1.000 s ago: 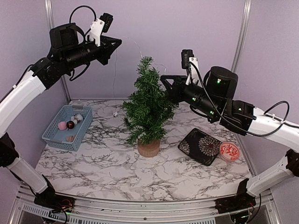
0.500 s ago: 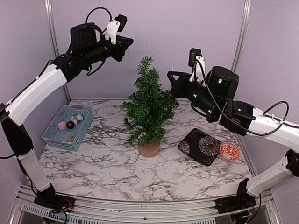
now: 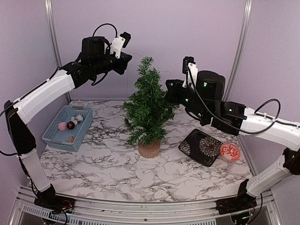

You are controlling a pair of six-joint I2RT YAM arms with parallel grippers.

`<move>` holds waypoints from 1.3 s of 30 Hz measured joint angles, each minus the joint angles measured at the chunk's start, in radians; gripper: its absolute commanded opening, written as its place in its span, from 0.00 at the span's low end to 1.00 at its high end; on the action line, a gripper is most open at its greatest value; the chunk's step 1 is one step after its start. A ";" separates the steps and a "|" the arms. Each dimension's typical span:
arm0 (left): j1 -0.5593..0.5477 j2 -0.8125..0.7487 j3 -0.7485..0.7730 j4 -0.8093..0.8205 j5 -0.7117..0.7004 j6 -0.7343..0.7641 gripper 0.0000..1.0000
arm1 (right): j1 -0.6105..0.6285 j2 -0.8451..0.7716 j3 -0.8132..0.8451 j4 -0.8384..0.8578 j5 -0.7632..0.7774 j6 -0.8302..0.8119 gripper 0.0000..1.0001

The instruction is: Decorate the small christmas tree

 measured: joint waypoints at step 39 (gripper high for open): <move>0.038 -0.115 -0.294 -0.201 -0.036 -0.101 0.00 | -0.027 0.039 -0.025 -0.077 -0.014 0.125 0.00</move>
